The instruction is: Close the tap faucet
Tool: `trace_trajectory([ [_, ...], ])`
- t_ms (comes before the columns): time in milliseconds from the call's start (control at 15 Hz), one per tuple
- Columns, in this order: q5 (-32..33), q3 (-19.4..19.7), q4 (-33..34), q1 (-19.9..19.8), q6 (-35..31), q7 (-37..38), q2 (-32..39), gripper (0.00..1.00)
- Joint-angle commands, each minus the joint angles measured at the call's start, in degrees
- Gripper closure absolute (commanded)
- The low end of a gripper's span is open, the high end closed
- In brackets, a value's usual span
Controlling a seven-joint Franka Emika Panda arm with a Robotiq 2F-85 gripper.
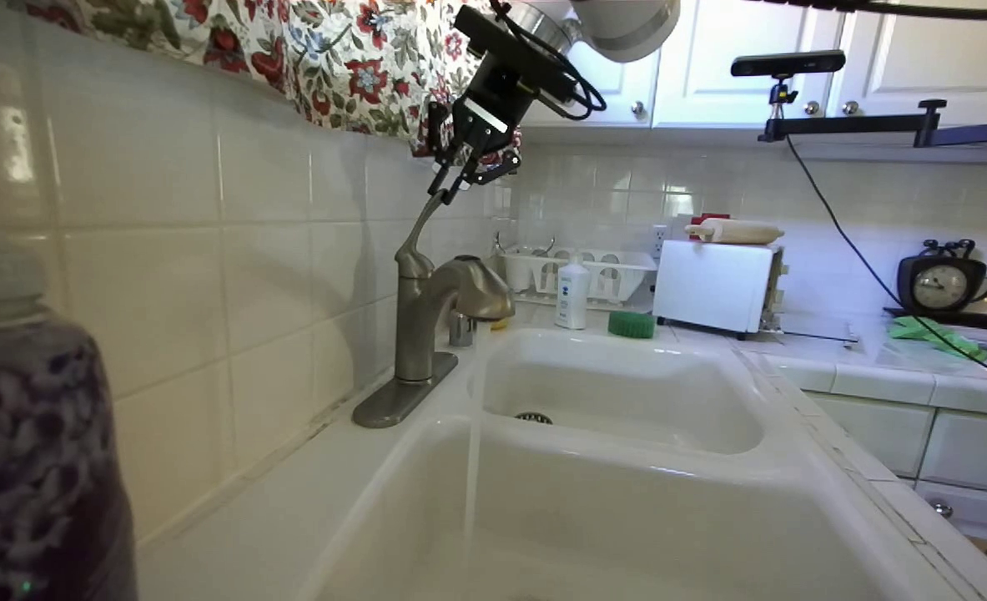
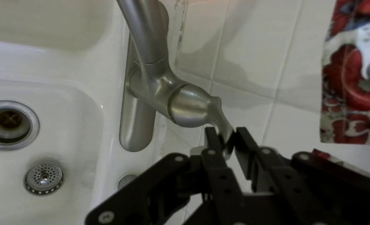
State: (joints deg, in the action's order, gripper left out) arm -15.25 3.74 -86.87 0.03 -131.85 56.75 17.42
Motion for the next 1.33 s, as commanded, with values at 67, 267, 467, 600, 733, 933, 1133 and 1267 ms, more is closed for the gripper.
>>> trace_trajectory([
  [67, -0.6, -0.6, -0.9, 1.2, 1.3, 7.6, -2.7, 0.95],
  [267, 0.4, -0.6, -1.1, 1.7, 1.4, 10.9, -2.9, 0.95],
  [467, 2.6, -0.5, -1.2, 2.7, 2.0, 12.3, -3.7, 0.56],
  [600, 4.6, -0.9, -1.2, 3.5, 3.0, 11.5, -5.2, 0.58],
  [733, 7.9, -1.5, -1.4, 4.3, 6.9, 9.0, -7.4, 0.46],
  [933, 10.6, -2.7, -1.8, 4.2, 15.6, 3.1, -10.9, 0.26],
  [1133, 12.0, -2.9, -1.7, 3.3, 23.3, -5.5, -14.1, 0.05],
  [1267, 12.0, -2.8, -0.8, 2.6, 27.6, -12.4, -15.7, 0.00],
])
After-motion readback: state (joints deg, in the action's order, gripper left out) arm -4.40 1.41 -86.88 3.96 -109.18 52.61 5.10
